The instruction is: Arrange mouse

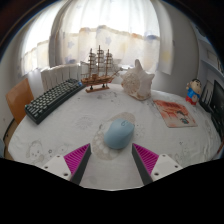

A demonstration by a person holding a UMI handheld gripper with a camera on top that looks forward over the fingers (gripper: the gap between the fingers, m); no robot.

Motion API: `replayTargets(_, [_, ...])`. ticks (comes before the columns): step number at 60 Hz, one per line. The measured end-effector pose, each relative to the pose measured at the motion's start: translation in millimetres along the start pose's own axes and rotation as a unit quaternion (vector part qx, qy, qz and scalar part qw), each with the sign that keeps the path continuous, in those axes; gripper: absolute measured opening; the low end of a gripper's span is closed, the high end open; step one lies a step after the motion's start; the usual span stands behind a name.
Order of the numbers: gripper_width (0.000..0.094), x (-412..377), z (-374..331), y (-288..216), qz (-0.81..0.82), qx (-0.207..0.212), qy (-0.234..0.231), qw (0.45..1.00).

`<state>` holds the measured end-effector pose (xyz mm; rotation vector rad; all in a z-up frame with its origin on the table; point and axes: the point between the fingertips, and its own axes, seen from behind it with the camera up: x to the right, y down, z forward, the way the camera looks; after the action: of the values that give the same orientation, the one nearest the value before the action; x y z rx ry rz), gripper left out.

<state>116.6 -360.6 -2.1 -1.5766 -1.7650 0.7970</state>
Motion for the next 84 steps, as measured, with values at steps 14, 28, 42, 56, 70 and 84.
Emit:
replayTargets(14, [0.0853, -4, 42, -28, 0.037, 0.013, -0.002, 0.999])
replayTargets(28, [0.0852, -3, 62, -42, 0.052, 0.006, -0.005, 0.999])
replayTargets(42, [0.0488, -2, 73, -51, 0.042, 0.002, -0.008, 0.999])
replayTargets(56, [0.0422, 20, 52, -112, 0.033, 0.029, -0.014, 0.999])
replayTargets(70, [0.0416, 152, 42, -203, 0.035, 0.079, 0.028, 0.996])
replayTargets(84, [0.0415, 323, 124, -157, 0.047, 0.029, 0.076, 0.996])
